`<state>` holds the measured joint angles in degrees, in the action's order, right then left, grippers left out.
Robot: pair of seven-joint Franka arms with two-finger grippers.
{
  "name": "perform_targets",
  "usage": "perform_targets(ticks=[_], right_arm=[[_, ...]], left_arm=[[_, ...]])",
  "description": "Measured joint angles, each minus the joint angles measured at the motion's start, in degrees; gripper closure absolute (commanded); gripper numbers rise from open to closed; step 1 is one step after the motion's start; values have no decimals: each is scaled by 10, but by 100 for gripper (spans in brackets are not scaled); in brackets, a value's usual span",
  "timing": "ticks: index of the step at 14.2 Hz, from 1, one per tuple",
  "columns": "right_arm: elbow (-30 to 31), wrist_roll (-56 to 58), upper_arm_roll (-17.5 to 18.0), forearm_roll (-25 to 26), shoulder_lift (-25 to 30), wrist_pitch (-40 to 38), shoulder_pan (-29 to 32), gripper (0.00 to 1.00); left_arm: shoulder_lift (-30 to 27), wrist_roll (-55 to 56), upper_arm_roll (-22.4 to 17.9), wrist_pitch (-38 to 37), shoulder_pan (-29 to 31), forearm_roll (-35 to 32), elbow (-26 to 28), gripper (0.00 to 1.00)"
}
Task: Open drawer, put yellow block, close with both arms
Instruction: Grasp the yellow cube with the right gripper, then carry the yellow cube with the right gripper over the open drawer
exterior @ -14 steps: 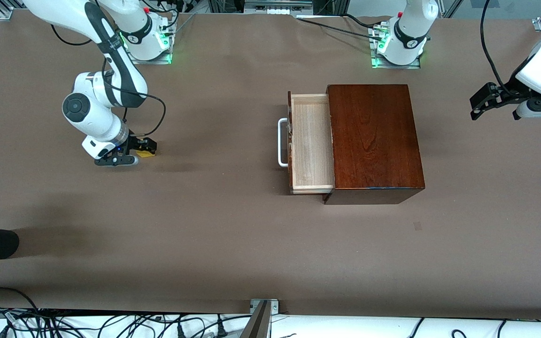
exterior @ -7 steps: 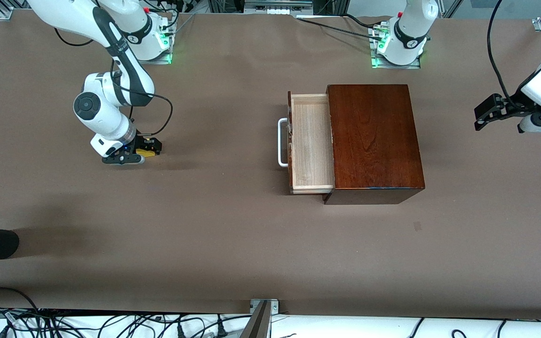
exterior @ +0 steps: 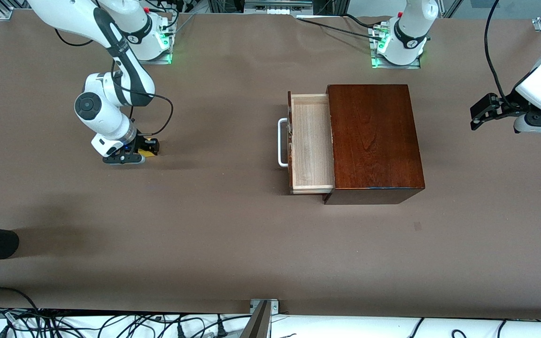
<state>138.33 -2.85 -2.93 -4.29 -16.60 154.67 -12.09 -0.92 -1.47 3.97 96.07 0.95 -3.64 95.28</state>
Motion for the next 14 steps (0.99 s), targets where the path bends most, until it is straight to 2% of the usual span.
perform_targets(ticks=[4, 7, 11, 14], right_arm=[[-24, 0, 20, 0, 33, -44, -1, 100], [-81, 7, 24, 0, 63, -148, -1, 100], [-268, 12, 37, 1, 64, -377, -8, 100], [-376, 15, 40, 0, 49, -467, -36, 100]], left_arm=[[4, 0, 1, 0, -2, 0, 0, 0], [10, 0, 3, 1, -2, 1, 0, 0], [11, 0, 3, 1, -1, 2, 0, 0], [11, 0, 3, 1, -1, 2, 0, 0]])
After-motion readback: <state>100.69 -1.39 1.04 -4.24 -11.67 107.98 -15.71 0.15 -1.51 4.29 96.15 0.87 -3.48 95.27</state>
